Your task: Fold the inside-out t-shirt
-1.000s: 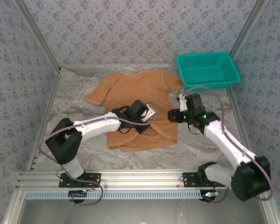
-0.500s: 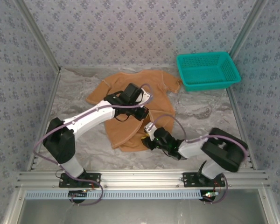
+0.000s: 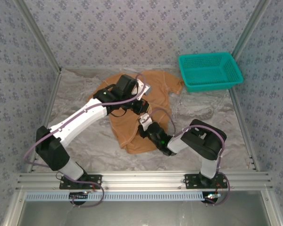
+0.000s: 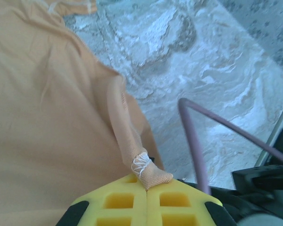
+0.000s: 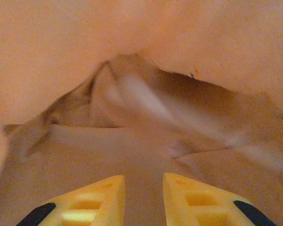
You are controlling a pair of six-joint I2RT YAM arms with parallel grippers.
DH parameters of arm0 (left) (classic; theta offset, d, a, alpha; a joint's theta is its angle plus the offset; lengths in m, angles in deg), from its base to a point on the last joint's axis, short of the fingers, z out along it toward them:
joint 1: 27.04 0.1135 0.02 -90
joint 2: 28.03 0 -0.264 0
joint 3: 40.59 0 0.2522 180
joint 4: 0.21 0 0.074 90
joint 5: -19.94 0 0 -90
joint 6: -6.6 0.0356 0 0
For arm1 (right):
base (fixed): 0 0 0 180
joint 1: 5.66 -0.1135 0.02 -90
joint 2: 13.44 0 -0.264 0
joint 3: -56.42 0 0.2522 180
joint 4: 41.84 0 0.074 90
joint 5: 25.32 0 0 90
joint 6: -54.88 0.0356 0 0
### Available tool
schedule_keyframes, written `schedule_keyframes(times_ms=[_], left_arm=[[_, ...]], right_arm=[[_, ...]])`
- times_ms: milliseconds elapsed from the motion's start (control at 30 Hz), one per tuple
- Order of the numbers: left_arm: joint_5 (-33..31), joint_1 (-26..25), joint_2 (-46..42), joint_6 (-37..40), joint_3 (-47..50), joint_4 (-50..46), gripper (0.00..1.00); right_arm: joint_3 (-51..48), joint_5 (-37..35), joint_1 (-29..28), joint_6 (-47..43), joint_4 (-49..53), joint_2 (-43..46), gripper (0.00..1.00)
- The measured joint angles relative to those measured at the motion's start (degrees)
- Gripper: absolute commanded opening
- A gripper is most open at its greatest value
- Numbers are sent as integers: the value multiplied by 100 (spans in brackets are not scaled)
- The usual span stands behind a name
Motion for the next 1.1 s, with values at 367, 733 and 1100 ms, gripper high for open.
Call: schedule_keyframes(times_ms=[367, 733, 1100], left_arm=[[470, -26, -330, -74, -385, 7, 0], [728, -479, -46, -330, -1095, 26, 0], [734, -479, 101, -330, -1187, 22, 0]], right_arm=[[-949, -1123, 815, -13, 861, 1904, 20], [-962, -374, 822, 256, 1862, 2103, 21], [-297, 695, 942, 96, 1773, 938, 32]])
